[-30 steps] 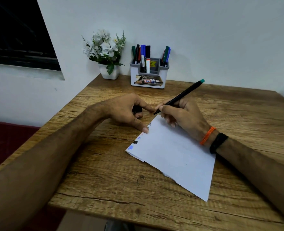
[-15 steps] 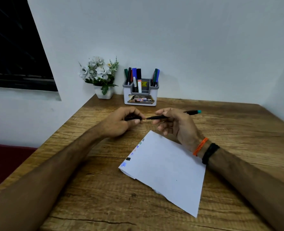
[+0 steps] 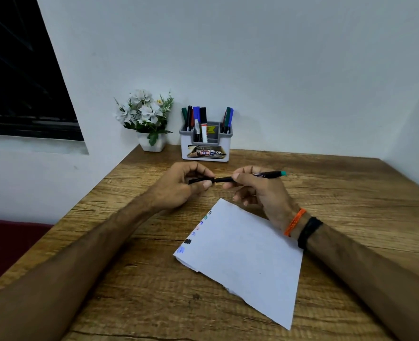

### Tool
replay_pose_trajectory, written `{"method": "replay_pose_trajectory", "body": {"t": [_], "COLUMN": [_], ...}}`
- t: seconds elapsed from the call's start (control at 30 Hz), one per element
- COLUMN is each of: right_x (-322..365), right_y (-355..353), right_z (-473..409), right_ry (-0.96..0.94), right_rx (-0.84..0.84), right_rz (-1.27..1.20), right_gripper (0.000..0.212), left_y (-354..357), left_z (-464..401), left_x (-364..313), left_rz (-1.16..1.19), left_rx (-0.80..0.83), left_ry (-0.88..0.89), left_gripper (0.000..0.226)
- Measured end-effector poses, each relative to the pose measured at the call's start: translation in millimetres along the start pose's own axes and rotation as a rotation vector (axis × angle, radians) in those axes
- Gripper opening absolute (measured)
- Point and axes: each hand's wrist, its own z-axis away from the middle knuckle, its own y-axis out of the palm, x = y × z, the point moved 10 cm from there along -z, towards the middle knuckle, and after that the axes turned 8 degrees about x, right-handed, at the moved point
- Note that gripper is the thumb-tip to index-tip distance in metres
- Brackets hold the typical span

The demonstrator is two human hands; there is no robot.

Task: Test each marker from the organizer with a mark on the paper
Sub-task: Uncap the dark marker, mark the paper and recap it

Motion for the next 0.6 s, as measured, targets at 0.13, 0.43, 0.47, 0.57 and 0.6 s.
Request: {"method": "replay_pose_trajectory", "body": {"t": [0.13, 0.43, 0.47, 0.57, 0.6], "right_x": [1.3, -1.3, -0.9, 1.3, 2.6], "right_y": [1.9, -2.4, -2.2, -1.5, -1.1], "right_z": [2.8, -1.0, -0.9, -1.6, -1.8], "right_ry": [-0.038, -0.044, -0.051, -0.094, -0.111], "right_rx": [0.004, 0.026, 0.023, 0.012, 0.012], "right_rz": [0.062, 0.051, 0.064, 0.117, 0.131], "right_gripper": [0.016, 0.013, 0.011, 0.008, 0.007], "left_y": [2.3, 0.1, -0.5, 0.3, 1.5], "left_z": [1.3, 3.7, 4.1, 3.8, 3.5], "left_x": [-4.9, -10.4, -10.1, -5.5, -3.6], "left_rz": [0.009, 0.071, 0.075, 0.061, 0.059], "left_rx": [0.010, 0.000, -0.005, -0.006, -0.004], "left_ry": [0.033, 0.086, 0.082, 0.047, 0.032], "left_gripper": [0.015, 0.016, 0.015, 0.008, 0.008]}}
